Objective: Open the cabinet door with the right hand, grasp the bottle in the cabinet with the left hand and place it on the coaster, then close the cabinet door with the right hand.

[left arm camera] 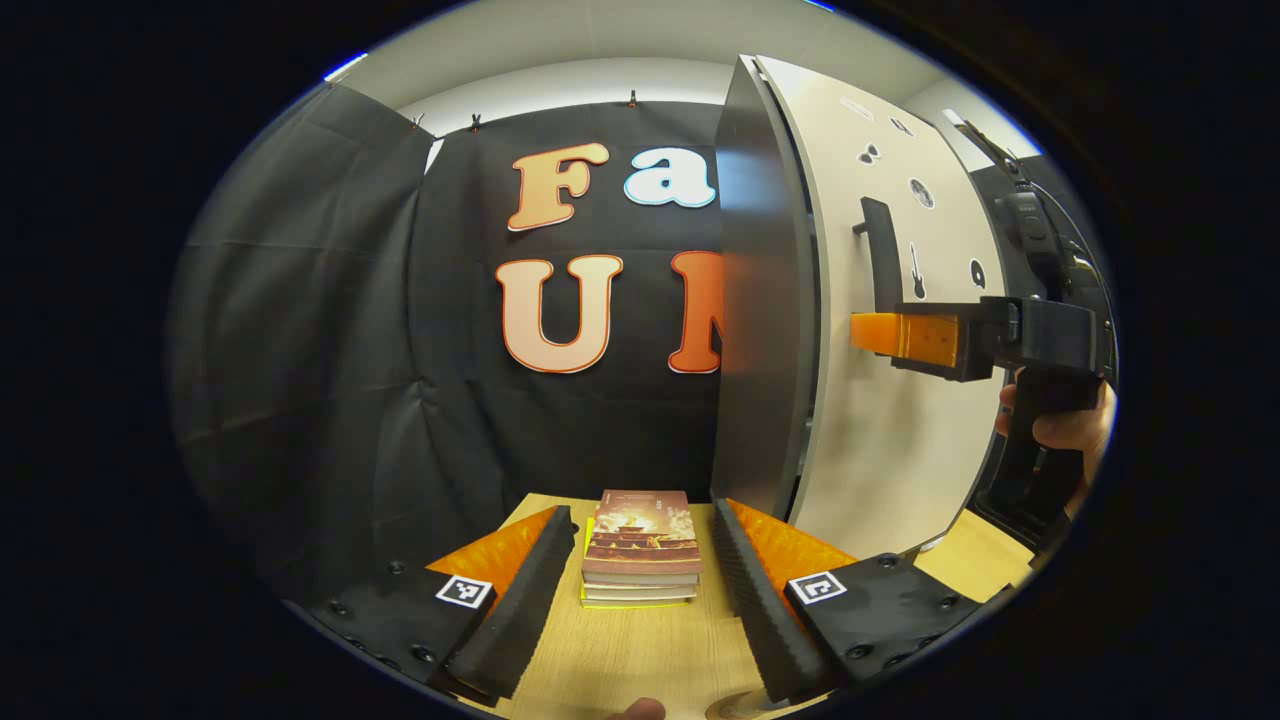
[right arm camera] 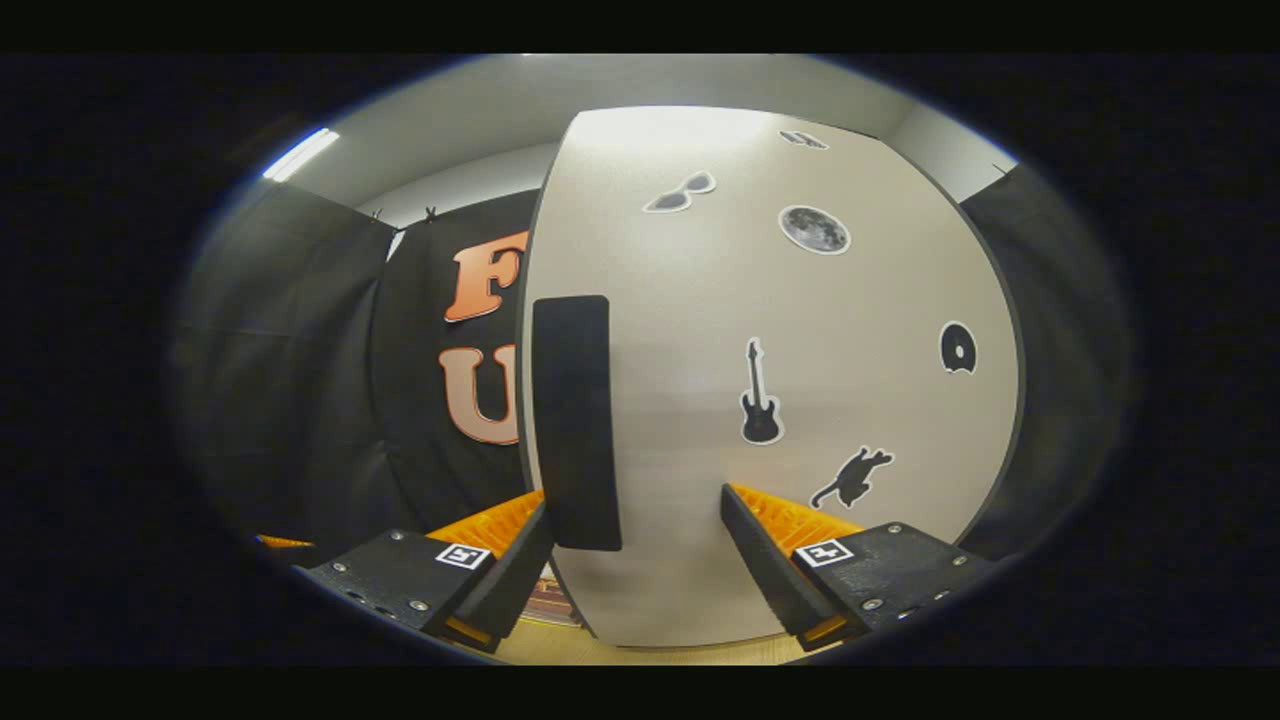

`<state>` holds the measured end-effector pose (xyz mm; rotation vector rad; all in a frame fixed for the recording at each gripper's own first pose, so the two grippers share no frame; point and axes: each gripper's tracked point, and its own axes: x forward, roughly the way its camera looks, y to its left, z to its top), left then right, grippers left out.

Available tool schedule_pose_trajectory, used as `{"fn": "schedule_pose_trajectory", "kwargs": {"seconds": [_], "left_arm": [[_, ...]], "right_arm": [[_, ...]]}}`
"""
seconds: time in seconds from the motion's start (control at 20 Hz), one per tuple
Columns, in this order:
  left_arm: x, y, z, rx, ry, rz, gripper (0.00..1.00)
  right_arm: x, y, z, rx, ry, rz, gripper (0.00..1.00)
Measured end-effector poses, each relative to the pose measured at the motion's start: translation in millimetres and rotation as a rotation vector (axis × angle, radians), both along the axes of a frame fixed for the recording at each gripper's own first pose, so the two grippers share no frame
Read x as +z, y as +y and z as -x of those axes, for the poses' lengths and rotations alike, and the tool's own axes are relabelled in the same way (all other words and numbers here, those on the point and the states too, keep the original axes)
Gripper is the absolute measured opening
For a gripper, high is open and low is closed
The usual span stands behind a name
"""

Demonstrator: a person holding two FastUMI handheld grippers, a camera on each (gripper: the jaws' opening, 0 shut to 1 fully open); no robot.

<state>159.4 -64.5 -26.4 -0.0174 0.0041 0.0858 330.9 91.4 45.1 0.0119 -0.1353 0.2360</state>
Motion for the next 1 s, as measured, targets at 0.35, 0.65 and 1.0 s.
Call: {"fn": "schedule_pose_trajectory", "kwargs": {"seconds": [0.35, 0.65, 1.0], "left_arm": [[-4.4, 6.2, -8.2, -0.005, 0.004, -0.003, 0.92], [-1.0, -15.2, -10.6, -0.041, 0.007, -0.006, 0.93], [28.1, -46.7, 31.3, -0.049, -0.033, -0.02, 0.92]], "right_arm": [[-3.1, 1.7, -1.2, -0.012, 0.001, 0.015, 0.95], [-2.4, 4.9, 3.8, 0.018, 0.011, 0.032, 0.95], [-13.0, -46.0, 102.7, 0.007, 0.029, 0.022, 0.95]]}}
